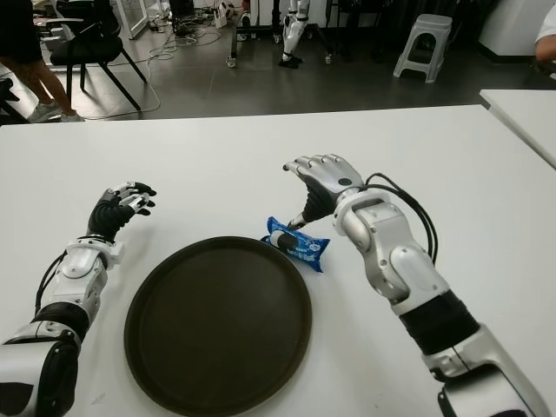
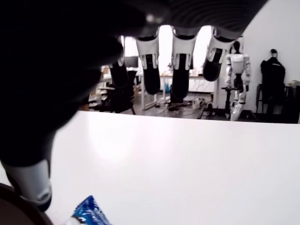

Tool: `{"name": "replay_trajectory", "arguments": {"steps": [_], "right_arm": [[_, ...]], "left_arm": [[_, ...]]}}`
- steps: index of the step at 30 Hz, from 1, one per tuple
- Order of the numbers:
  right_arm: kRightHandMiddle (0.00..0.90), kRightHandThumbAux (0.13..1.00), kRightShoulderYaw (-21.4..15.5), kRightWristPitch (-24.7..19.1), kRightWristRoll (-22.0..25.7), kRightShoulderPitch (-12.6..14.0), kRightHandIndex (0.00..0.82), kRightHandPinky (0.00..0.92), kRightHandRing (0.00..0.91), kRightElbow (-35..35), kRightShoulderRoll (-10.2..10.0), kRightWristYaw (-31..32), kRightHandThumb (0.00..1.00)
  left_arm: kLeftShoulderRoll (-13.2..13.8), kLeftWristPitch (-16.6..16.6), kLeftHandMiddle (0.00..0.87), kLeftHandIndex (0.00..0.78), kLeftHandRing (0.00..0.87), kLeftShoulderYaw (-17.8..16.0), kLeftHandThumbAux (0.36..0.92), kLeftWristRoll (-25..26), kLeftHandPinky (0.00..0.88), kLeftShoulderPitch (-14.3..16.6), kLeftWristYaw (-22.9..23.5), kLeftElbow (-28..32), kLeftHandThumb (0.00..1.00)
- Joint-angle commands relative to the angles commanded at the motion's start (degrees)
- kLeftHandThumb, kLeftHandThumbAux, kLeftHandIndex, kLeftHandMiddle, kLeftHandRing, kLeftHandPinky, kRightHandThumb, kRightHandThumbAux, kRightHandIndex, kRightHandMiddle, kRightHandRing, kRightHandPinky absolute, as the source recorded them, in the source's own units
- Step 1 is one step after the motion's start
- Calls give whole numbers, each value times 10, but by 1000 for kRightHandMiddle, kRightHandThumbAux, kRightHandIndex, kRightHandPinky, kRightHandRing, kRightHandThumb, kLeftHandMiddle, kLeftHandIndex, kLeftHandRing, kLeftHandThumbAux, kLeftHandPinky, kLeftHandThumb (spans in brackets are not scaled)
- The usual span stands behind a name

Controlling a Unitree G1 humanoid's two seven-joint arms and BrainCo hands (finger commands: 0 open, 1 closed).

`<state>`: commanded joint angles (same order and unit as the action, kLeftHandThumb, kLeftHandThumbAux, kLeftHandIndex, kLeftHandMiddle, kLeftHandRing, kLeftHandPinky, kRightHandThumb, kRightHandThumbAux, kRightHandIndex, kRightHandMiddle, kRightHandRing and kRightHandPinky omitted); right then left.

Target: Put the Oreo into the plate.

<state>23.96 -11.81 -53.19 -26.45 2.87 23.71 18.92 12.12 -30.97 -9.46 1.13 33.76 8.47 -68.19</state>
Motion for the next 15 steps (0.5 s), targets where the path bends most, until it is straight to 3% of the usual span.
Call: {"name": "replay_trajectory", "arguments": {"steps": [15], "right_arm": [[91,729,-5,-52,1,24,67,72,94,-15,-20,-23,0]], "left_arm": [[1,-4,412,414,441,1,712,0,443,-4,0,4,697]]}}
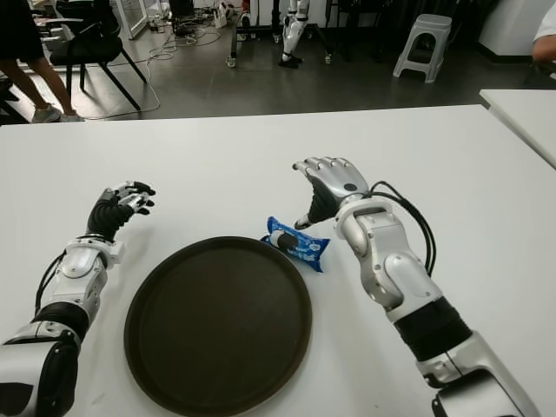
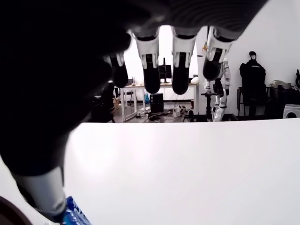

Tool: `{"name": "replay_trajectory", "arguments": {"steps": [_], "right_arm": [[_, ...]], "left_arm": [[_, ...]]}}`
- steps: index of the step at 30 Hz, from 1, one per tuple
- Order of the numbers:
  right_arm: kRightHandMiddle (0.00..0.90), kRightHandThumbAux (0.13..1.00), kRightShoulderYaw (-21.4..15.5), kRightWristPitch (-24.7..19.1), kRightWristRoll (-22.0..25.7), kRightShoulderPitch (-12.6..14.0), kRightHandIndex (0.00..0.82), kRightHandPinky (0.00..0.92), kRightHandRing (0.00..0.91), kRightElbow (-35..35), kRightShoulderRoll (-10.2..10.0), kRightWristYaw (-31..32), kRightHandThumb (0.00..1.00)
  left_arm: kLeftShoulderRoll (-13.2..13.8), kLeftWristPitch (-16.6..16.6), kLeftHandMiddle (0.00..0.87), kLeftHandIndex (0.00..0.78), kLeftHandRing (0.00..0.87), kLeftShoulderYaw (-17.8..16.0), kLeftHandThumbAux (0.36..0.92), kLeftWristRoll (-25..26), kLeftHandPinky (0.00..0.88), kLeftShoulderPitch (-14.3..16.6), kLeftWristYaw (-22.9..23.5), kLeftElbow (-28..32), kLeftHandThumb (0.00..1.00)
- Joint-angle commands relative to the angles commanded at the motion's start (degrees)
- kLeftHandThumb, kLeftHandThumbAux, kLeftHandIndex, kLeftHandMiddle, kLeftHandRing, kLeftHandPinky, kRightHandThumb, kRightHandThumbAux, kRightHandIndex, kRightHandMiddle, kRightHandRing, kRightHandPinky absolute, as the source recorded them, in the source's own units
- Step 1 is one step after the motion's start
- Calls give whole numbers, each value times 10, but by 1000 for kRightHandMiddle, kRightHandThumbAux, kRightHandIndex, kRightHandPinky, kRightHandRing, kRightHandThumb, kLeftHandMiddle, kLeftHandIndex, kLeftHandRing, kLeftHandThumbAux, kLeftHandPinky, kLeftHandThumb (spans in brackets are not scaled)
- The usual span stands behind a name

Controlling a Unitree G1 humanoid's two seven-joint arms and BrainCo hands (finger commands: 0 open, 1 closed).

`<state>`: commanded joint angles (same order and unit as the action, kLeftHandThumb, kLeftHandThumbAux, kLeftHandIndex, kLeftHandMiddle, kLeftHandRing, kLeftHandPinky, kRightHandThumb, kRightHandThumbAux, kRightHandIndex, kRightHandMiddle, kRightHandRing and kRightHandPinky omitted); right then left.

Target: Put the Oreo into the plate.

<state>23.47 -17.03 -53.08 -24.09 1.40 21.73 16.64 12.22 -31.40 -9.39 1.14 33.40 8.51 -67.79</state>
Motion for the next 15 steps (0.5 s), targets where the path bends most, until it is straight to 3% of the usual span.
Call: {"name": "replay_trajectory", "arguments": {"steps": [11,15], "right_arm": [[97,716,3,-11,3,27,68,70,89,-16,-7,-10,0],[98,721,3,-10,2,50,70,71,89,-29,-10,-25,0]], "left_arm": [[3,-1,411,415,439,1,712,-1,438,-2,6,1,697],[4,3,410,414,439,2,712,-3,437,-1,4,2,697]]}}
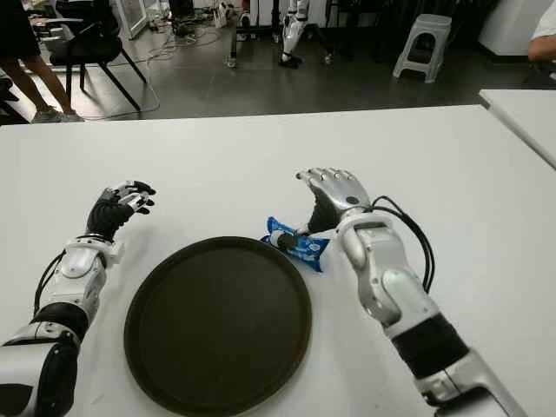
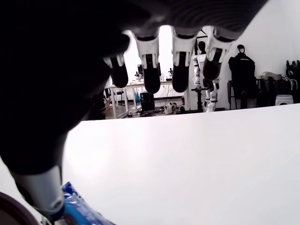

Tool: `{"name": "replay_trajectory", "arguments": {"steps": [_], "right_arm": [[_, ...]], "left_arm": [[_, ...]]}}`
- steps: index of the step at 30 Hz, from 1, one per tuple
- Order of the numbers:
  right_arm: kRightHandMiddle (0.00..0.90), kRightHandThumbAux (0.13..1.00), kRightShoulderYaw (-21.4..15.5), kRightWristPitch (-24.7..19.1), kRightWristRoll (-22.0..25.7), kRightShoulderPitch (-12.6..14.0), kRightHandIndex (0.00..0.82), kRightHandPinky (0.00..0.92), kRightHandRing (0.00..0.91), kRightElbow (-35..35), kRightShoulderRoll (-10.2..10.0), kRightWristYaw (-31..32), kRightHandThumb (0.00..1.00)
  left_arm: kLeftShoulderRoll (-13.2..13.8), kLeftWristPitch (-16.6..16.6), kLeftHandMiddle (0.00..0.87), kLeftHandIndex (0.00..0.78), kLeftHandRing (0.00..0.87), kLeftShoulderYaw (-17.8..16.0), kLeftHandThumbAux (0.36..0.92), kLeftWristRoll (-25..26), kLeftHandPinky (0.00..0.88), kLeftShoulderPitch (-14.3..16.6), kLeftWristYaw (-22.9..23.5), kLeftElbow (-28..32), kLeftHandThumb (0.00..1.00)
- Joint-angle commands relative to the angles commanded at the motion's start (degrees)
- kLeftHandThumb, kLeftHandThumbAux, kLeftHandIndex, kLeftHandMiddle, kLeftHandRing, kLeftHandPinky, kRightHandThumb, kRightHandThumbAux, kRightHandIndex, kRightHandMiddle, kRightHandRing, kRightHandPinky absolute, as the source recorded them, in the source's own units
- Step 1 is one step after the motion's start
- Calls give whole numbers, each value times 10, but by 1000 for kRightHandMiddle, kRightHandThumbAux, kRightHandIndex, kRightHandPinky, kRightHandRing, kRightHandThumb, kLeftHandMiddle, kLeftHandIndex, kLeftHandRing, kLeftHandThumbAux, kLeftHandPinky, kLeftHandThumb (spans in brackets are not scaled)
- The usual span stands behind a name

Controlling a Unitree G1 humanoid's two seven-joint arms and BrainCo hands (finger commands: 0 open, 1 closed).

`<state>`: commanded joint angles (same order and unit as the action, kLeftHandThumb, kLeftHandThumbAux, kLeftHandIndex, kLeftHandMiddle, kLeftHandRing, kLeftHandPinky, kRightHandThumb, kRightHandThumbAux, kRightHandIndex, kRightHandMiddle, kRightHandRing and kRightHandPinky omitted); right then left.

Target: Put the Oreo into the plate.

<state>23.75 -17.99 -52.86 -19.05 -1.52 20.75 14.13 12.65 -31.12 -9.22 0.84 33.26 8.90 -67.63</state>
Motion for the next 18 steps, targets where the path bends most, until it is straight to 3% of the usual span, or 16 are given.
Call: {"name": "replay_trajectory", "arguments": {"steps": [6,18], "right_arm": [[96,742,-7,-6,8,17,70,69,88,-17,-6,3,0],[101,757,-8,-4,3,27,77,75,96,-16,-9,-18,0]], "left_arm": [[0,-1,412,414,437,1,713,-1,439,0,-1,0,696],[1,-6,421,415,444,2,714,-4,437,-1,-3,-1,695]]}}
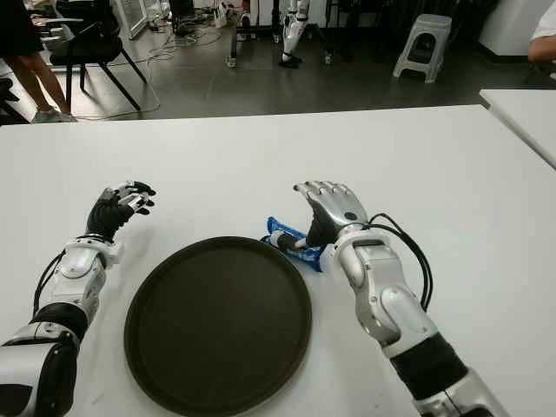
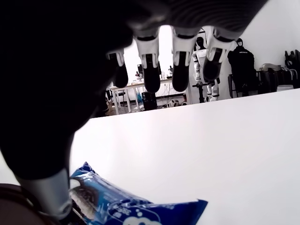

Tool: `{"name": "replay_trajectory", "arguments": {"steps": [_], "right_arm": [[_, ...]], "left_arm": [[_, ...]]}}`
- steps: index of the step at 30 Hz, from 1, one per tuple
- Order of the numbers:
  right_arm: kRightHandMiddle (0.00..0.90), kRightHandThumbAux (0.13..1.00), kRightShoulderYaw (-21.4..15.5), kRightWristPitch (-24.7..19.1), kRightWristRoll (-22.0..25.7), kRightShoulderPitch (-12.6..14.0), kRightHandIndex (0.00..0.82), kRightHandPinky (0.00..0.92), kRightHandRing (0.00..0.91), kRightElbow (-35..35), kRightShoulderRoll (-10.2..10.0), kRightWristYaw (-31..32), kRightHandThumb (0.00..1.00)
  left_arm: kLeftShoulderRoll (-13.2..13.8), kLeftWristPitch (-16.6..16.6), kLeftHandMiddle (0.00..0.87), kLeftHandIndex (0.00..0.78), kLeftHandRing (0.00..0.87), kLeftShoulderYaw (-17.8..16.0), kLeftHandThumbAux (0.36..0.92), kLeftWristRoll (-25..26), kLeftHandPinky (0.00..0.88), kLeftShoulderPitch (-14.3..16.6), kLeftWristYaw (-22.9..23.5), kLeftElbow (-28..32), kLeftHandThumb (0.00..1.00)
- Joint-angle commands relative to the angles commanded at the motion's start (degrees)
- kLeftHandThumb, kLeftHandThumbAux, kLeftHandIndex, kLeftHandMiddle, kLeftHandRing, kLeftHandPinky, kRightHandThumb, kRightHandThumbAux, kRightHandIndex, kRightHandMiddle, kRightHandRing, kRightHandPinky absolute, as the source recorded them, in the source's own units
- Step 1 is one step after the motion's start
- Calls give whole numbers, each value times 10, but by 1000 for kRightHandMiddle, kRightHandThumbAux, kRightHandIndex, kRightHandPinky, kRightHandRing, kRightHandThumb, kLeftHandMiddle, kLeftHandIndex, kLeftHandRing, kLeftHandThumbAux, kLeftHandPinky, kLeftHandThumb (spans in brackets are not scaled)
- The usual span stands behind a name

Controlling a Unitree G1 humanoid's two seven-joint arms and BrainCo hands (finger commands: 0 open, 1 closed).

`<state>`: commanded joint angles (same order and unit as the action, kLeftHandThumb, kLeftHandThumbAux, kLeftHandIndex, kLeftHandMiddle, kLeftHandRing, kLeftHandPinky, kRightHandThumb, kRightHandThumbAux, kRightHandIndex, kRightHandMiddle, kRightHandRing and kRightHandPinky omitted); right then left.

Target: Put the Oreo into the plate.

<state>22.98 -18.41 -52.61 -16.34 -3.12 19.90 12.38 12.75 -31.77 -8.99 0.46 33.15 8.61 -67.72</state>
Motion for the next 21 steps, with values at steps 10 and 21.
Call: {"name": "replay_trajectory", "arguments": {"steps": [10,21], "right_arm": [[96,749,-3,-9,4,1,70,72,94,3,-7,-1,0],[103,751,-4,-11,-1,2,79,77,98,6,-12,-11,0]], "left_arm": [[0,0,431,416,457,2,713,-2,444,1,-3,-1,696],[1,3,416,414,452,2,713,-1,445,2,-1,-3,695]]}}
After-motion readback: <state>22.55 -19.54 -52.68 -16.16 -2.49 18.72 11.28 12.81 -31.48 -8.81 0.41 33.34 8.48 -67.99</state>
